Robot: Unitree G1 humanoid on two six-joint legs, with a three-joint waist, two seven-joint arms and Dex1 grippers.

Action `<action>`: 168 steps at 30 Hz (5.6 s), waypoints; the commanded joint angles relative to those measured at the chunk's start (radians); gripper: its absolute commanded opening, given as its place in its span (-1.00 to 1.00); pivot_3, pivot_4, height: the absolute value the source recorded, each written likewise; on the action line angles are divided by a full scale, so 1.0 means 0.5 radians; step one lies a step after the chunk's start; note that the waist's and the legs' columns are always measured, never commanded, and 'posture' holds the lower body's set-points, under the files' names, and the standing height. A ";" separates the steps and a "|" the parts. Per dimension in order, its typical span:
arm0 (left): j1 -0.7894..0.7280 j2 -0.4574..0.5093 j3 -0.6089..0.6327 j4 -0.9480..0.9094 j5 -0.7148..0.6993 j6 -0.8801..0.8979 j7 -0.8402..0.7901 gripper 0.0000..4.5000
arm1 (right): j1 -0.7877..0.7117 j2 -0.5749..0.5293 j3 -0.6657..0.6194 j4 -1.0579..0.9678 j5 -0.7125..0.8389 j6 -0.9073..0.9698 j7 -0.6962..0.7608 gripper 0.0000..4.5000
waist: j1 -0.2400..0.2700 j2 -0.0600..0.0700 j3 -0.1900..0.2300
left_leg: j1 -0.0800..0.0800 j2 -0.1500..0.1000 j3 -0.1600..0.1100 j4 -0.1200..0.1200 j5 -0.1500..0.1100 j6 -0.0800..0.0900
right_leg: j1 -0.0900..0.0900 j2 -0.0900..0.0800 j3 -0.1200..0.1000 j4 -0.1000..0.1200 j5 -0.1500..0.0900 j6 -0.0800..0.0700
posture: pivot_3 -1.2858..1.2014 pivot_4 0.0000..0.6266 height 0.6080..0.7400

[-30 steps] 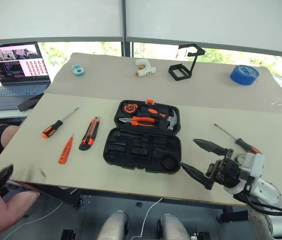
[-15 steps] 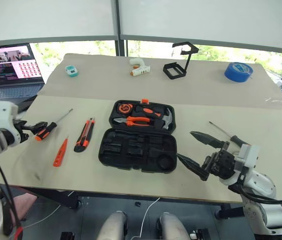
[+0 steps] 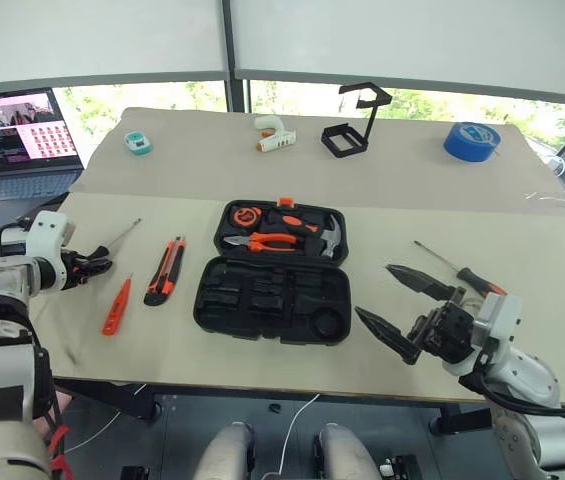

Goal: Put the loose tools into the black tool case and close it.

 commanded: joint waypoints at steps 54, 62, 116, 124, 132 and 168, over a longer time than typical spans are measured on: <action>-0.026 -0.711 -0.487 -1.393 -0.015 -0.556 -1.042 0.33 | 0.029 -0.268 -0.217 -0.096 -0.015 0.251 0.018 1.00 | 0.033 0.001 0.004 | -0.019 -0.001 0.001 0.043 -0.017 0.017 | 0.006 0.000 0.000 0.001 -0.002 0.007 | 0.03 -0.52 1.00; 0.222 -0.767 -0.505 -1.433 0.033 -0.436 -0.809 -0.58 | -0.003 -0.229 -0.183 -0.052 -0.038 0.239 0.007 1.00 | 0.003 0.003 0.003 | -0.014 0.002 0.002 0.043 -0.018 0.018 | 0.008 0.003 0.002 0.002 -0.002 0.007 | 0.03 -0.52 1.00; 1.561 -0.440 0.060 -3.144 -1.176 0.011 -0.719 0.96 | -0.851 -1.128 -0.448 2.301 -0.670 0.024 0.369 1.00 | 0.004 0.046 -0.004 | 0.003 0.012 0.045 0.029 -0.024 0.023 | 0.018 -0.012 0.012 -0.014 -0.002 0.006 | 0.03 -0.52 1.00; 1.511 -0.475 -0.048 -3.229 -1.186 0.055 -0.674 0.96 | -1.631 -1.126 0.130 2.945 -1.133 0.151 0.497 1.00 | 0.004 0.047 0.000 | 0.000 0.012 0.045 0.030 -0.026 0.024 | 0.016 -0.010 0.013 -0.016 -0.002 0.007 | 0.03 -0.52 1.00; 1.541 -0.472 -0.051 -3.296 -1.210 0.083 -0.644 1.00 | -1.828 -1.049 0.237 3.183 -1.232 0.110 0.491 0.39 | 0.002 0.047 0.001 | 0.000 0.012 0.045 0.030 -0.026 0.024 | 0.017 -0.010 0.013 -0.016 -0.002 0.007 | 0.03 -0.52 1.00; 2.074 -0.497 0.510 -3.158 -1.133 -0.136 -0.352 1.00 | -1.799 -0.534 1.159 0.675 -1.089 1.480 0.687 -0.57 | 0.046 0.049 0.012 | -0.028 0.026 0.041 0.034 -0.035 0.014 | -0.019 -0.015 0.009 -0.028 0.012 -0.001 | 0.03 -0.52 1.00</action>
